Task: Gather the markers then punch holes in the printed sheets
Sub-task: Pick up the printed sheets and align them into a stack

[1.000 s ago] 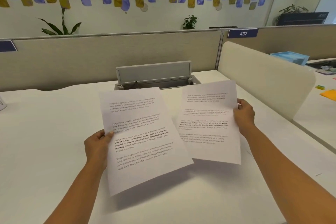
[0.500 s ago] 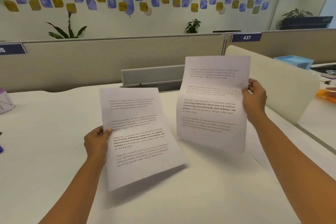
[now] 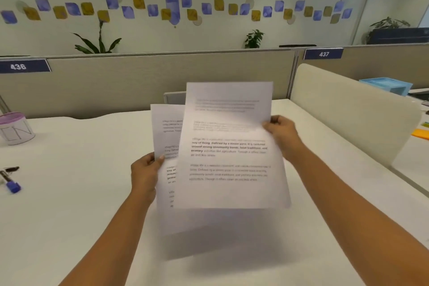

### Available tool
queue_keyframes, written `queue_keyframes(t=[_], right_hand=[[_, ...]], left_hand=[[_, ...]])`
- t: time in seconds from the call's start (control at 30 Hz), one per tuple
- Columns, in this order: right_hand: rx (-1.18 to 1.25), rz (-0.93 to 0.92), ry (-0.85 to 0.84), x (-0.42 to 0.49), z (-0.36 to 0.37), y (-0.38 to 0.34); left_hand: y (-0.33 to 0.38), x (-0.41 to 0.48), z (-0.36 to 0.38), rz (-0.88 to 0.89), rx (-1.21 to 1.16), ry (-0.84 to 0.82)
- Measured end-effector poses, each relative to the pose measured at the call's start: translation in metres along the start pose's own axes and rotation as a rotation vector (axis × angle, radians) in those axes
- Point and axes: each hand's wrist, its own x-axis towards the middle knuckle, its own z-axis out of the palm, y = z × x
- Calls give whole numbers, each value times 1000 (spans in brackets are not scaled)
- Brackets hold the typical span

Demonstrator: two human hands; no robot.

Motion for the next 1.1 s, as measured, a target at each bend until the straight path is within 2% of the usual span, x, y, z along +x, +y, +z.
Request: queue_keyframes(t=[0.3, 0.4, 0.6, 0.73, 0.83, 0.93, 1.0, 1.1], right_hand=[[61, 291, -67, -13, 28, 54], [86, 292, -60, -19, 35, 58], [8, 256, 75, -20, 34, 66], [-271, 192, 38, -24, 15, 68], [-739, 119, 27, -24, -14, 79], [-1234, 217, 20, -24, -40, 87], [-1349, 382, 18, -26, -52, 88], [-1290, 553, 13, -29, -59, 88]], left_hand=[[-7, -10, 7, -126, -83, -117], [-8, -13, 9, -148, -52, -152], [-16, -13, 13, -162, 94, -313], [-29, -13, 15, -164, 131, -276], [-41, -11, 17, -184, 147, -243], [-50, -9, 21, -213, 174, -211], [-55, -8, 21, -226, 189, -194], [-63, -5, 16, -186, 304, -92]])
